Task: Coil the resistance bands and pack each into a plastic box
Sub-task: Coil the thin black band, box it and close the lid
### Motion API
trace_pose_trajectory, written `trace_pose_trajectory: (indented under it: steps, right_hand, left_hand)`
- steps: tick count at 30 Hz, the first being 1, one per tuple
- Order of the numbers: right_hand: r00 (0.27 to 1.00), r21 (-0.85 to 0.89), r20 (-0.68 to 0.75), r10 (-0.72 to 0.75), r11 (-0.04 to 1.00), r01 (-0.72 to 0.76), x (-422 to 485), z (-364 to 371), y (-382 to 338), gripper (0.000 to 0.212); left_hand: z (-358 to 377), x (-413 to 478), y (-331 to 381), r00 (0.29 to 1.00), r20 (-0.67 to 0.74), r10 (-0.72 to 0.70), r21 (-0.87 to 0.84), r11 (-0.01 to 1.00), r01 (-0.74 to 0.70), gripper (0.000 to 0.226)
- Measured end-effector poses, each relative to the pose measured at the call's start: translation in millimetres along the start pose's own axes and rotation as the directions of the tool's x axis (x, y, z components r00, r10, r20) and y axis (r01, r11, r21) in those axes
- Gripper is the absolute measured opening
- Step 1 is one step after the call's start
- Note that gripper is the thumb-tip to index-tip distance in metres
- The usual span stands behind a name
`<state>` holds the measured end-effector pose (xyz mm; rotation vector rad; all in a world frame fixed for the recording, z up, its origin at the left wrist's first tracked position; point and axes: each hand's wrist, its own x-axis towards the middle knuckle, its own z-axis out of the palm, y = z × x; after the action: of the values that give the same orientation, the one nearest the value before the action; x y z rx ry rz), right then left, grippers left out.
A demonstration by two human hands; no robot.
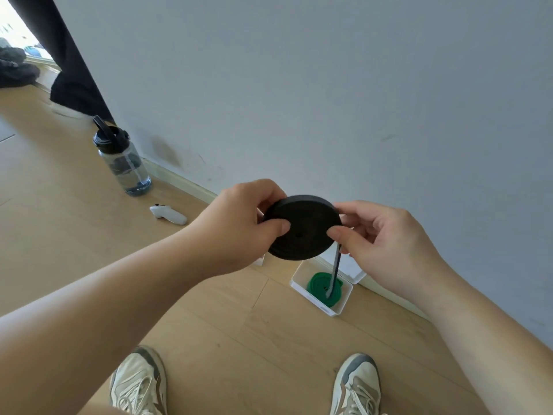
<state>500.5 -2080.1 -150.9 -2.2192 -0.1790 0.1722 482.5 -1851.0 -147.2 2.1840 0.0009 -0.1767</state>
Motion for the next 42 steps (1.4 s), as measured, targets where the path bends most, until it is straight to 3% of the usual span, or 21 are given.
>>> trace_pose_trajectory:
  steps: [4,7,8,10,12,15,19,26,28,32,35,40,42]
  right_hand:
    - [0.996,0.106,0.026,0.085,0.99,-0.088,1.5,-1.8,1.2,0.011]
    - [0.996,0.196,0.027,0.087,0.976,-0.091,1.1,-3.9,-0.7,0.013]
    - [0.997,0.187,0.023,0.075,0.979,-0.077,0.7,-4.8,-1.5,0.014]
    - [0.998,0.099,0.044,0.033,0.994,-0.037,-0.6,-5.6,-1.1,0.018]
    - [0.996,-0.016,0.095,-0.005,1.0,0.006,-1.6,-2.9,-1.7,0.02]
    - [0.99,-0.124,0.133,-0.049,0.99,0.066,-2.6,3.6,-3.1,0.016]
    - [0.999,0.032,0.045,0.001,0.999,-0.002,-1.4,1.2,-2.7,0.015]
    - [0.989,0.125,0.042,0.139,0.982,-0.143,2.0,-3.1,1.9,0.014]
    - [0.989,0.13,0.045,0.138,0.981,-0.143,2.2,-4.1,1.5,0.016]
    - [0.989,0.056,0.12,0.087,0.994,-0.094,-0.3,-3.0,0.3,0.028]
    - [0.988,0.029,0.134,0.081,0.996,-0.085,-0.4,0.7,1.4,0.025]
    - [0.991,0.189,0.028,0.131,0.973,-0.134,2.7,0.1,5.7,0.004]
    - [0.986,0.214,0.003,0.168,0.963,-0.165,4.8,0.8,10.9,0.005]
  left_hand:
    - [-4.8,-0.4,0.9,0.992,0.065,-0.11,-0.223,0.967,0.122,0.011]
    - [-4.8,-1.1,0.8,0.979,0.146,-0.145,-0.357,0.915,0.189,0.012]
    - [-3.4,-2.0,0.8,0.976,0.157,-0.151,-0.332,0.923,0.196,0.013]
    - [0.0,-2.0,-1.6,0.99,0.11,-0.087,-0.081,0.992,0.096,0.016]
    - [2.6,-3.4,-0.7,0.998,0.053,0.022,0.137,0.99,-0.029,0.023]
    - [4.8,-4.1,1.4,0.99,0.064,0.126,0.185,0.973,-0.136,0.02]
    - [1.9,-0.5,-0.7,0.997,0.064,0.043,0.118,0.992,-0.05,0.012]
    - [-8.9,2.2,-2.0,0.991,0.056,-0.124,-0.3,0.944,0.135,0.01]
    - [-5.9,0.7,-2.5,0.986,0.085,-0.144,-0.28,0.946,0.162,0.01]
    - [2.2,0.1,-6.3,0.993,0.074,-0.096,0.08,0.993,0.09,0.01]
    - [1.0,1.4,-6.0,0.996,0.069,-0.059,0.041,0.998,0.057,0.017]
    - [1.3,3.5,-9.6,0.992,0.048,-0.12,-0.085,0.989,0.123,0.013]
    - [2.7,3.9,-10.5,0.988,0.063,-0.14,-0.106,0.984,0.146,0.01]
